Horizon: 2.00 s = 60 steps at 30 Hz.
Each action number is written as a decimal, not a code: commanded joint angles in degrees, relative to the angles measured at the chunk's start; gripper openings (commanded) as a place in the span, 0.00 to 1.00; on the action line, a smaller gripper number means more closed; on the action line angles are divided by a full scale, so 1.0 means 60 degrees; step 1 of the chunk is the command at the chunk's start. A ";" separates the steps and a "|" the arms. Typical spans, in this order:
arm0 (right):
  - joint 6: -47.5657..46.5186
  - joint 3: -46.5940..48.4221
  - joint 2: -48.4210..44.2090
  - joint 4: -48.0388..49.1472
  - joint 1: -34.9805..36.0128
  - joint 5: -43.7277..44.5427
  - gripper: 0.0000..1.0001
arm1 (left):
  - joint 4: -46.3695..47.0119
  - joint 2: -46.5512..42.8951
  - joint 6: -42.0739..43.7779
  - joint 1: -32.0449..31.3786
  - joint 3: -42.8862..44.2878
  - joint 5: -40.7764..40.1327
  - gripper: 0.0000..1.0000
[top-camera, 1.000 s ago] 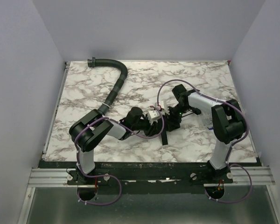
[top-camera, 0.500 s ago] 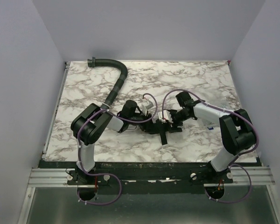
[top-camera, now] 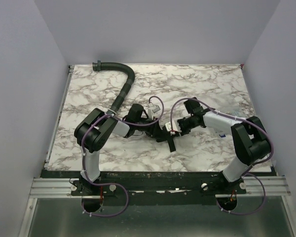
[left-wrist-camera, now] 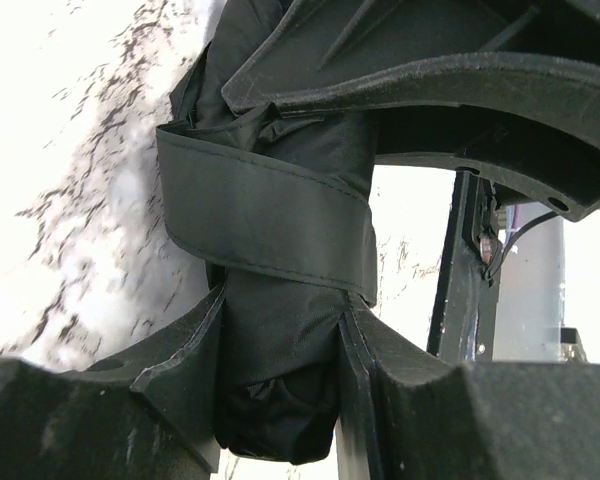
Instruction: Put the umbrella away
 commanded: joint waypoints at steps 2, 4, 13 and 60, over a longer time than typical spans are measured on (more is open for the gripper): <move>0.0614 -0.0049 0.1328 -0.1347 0.0572 0.1199 0.20 | -0.1411 0.0117 -0.0905 0.0459 -0.1225 -0.1797 0.33; 0.1010 0.0702 0.1668 -0.2074 0.0591 0.1250 0.19 | -0.0718 -0.0384 -0.1025 0.0473 -0.1407 -0.1698 0.46; 0.1477 0.3159 0.3985 -0.5690 0.0562 0.0688 0.14 | 0.0740 -0.4039 0.1224 0.0311 -0.2924 -0.3733 0.67; 0.1160 0.5317 0.6448 -0.8402 0.0323 0.0518 0.20 | -0.0075 -0.1322 0.9432 -0.3351 -0.1863 -0.8059 0.21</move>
